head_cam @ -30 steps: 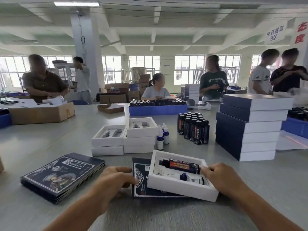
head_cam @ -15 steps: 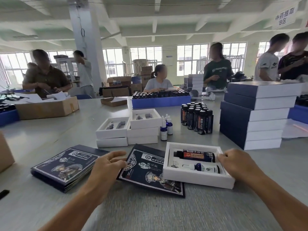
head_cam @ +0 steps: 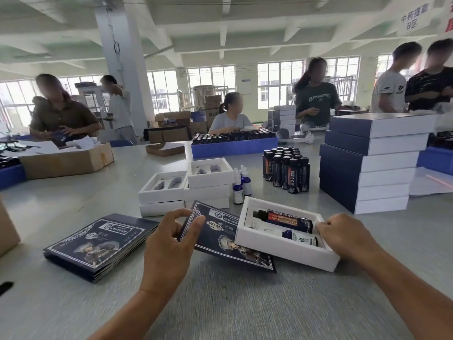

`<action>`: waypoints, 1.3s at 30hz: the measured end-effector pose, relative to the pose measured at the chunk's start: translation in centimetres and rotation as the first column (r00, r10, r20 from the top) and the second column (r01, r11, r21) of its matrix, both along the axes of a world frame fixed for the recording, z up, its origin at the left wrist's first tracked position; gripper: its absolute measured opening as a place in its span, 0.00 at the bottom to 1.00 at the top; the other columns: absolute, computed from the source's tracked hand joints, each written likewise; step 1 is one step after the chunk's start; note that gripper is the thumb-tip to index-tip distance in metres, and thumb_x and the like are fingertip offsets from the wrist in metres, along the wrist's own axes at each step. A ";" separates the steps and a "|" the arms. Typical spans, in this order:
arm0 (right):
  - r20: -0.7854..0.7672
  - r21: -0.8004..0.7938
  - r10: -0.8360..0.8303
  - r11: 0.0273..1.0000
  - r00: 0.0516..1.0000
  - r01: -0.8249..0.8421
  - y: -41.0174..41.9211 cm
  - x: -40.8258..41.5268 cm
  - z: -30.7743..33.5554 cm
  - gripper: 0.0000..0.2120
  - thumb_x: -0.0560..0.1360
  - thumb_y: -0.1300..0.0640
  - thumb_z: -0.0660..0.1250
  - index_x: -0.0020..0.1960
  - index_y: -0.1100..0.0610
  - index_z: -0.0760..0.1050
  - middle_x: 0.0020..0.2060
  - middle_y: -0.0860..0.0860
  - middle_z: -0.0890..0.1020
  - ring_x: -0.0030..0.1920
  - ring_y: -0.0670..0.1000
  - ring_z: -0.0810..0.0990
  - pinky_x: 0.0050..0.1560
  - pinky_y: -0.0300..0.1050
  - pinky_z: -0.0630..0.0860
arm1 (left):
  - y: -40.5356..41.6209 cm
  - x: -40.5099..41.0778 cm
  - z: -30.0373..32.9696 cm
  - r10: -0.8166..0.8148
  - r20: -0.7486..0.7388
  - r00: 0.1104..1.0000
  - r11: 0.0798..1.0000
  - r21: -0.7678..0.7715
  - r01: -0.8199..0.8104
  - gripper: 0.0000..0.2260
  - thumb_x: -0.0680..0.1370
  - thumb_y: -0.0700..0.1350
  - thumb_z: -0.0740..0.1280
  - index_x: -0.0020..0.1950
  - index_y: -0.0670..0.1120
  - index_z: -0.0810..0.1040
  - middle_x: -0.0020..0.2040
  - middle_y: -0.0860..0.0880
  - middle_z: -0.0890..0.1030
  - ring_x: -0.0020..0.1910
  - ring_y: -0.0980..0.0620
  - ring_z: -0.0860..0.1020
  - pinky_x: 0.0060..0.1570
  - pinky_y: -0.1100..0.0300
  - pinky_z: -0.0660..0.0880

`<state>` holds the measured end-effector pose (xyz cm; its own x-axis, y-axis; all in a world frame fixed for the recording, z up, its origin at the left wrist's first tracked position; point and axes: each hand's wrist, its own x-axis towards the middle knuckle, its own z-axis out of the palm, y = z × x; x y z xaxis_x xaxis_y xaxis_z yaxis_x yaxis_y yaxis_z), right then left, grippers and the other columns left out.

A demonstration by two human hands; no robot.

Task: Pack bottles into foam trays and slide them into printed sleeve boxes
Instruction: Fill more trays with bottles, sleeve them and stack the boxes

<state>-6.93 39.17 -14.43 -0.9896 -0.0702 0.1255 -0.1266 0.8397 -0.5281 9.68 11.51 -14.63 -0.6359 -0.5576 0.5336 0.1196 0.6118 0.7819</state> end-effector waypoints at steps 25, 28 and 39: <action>0.020 0.009 -0.063 0.998 0.998 0.062 1.0 1.4 2.0 0.15 0.80 0.56 0.60 0.35 0.56 0.66 0.34 0.52 0.73 0.34 0.49 0.71 0.32 0.45 0.63 | -5.1 -0.5 -2.4 0.161 0.181 0.970 0.983 0.059 -0.174 0.09 0.81 0.44 0.62 0.62 0.49 0.74 0.40 0.46 0.78 0.38 0.50 0.76 0.33 0.57 0.67; 0.023 0.050 -0.071 0.996 0.997 0.070 0.8 1.6 2.1 0.15 0.80 0.55 0.59 0.35 0.56 0.66 0.35 0.52 0.73 0.35 0.48 0.71 0.33 0.45 0.62 | -5.0 -0.5 -2.3 0.165 0.185 0.969 0.982 0.059 -0.179 0.09 0.82 0.44 0.62 0.62 0.49 0.73 0.40 0.46 0.78 0.38 0.51 0.76 0.33 0.57 0.67; 0.108 0.078 0.098 0.991 0.989 -0.107 0.1 2.4 2.6 0.12 0.79 0.54 0.63 0.37 0.57 0.72 0.36 0.53 0.75 0.35 0.50 0.72 0.34 0.44 0.66 | -4.3 -0.2 -2.1 0.181 0.204 0.962 0.982 0.012 -0.188 0.09 0.82 0.44 0.60 0.62 0.50 0.72 0.40 0.47 0.77 0.37 0.52 0.75 0.33 0.57 0.67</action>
